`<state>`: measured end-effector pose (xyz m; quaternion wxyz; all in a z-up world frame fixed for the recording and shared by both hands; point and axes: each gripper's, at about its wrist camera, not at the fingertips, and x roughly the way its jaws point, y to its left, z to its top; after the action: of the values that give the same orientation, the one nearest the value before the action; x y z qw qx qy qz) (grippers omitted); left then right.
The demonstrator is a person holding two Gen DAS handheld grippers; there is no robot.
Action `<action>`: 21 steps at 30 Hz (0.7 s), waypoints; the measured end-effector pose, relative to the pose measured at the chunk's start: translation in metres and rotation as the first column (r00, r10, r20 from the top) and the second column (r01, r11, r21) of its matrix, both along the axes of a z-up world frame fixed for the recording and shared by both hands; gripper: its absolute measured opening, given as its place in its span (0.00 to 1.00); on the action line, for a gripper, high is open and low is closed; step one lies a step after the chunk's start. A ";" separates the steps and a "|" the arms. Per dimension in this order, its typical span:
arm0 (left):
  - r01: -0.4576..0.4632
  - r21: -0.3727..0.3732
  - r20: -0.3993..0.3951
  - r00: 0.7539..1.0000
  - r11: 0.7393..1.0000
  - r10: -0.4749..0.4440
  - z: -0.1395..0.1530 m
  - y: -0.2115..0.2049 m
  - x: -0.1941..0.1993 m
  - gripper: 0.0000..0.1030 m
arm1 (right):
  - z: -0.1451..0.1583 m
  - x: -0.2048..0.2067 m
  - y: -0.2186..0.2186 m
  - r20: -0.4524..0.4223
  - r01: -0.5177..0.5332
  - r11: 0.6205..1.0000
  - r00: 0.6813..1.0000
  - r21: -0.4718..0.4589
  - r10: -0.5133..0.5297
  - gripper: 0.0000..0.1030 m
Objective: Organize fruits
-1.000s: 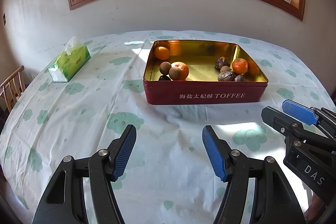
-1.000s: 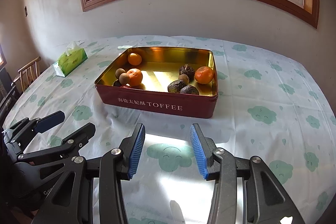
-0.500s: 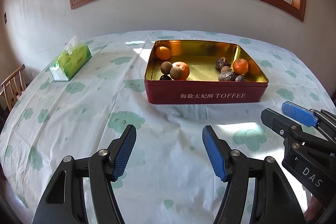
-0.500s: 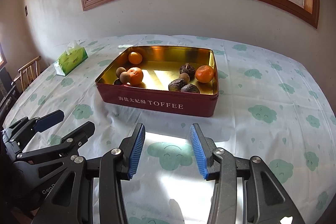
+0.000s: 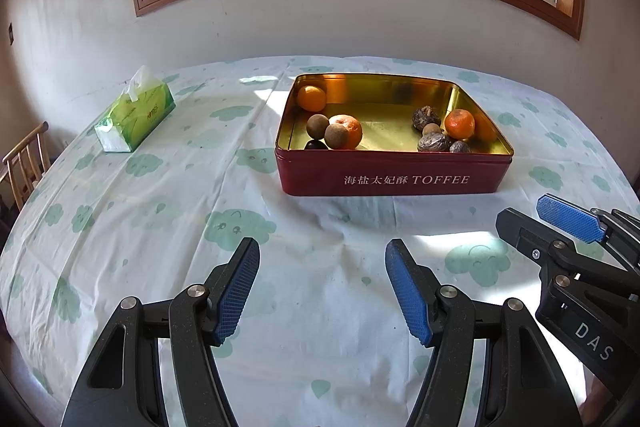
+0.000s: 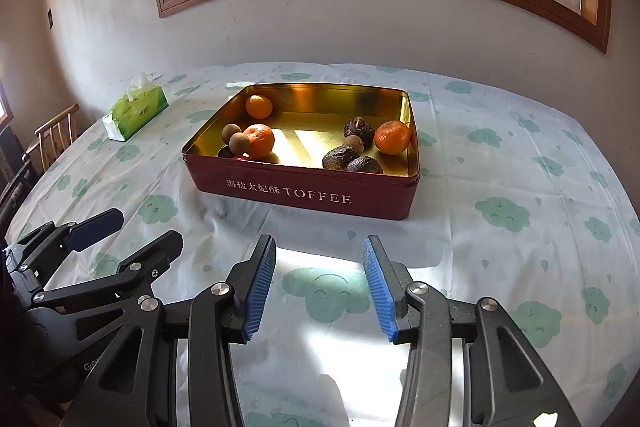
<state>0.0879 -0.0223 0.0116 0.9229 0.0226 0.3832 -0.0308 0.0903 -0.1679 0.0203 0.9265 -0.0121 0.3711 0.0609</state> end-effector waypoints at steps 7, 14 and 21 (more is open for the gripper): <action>-0.001 0.002 -0.001 1.000 1.000 0.001 0.000 -0.001 0.000 0.64 | 0.000 0.000 0.000 0.000 0.000 1.000 1.000 -0.002 0.000 0.42; 0.000 -0.001 -0.003 1.000 1.000 0.000 -0.001 -0.002 0.000 0.64 | 0.000 0.000 0.000 0.000 0.002 1.000 1.000 0.001 -0.002 0.42; -0.018 0.001 0.019 1.000 1.000 0.018 0.000 -0.001 0.000 0.64 | -0.001 0.001 -0.001 -0.001 0.002 1.000 1.000 0.001 -0.002 0.42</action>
<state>0.0876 -0.0234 0.0118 0.9268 0.0200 0.3745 -0.0219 0.0908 -0.1690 0.0193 0.9264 -0.0112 0.3717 0.0599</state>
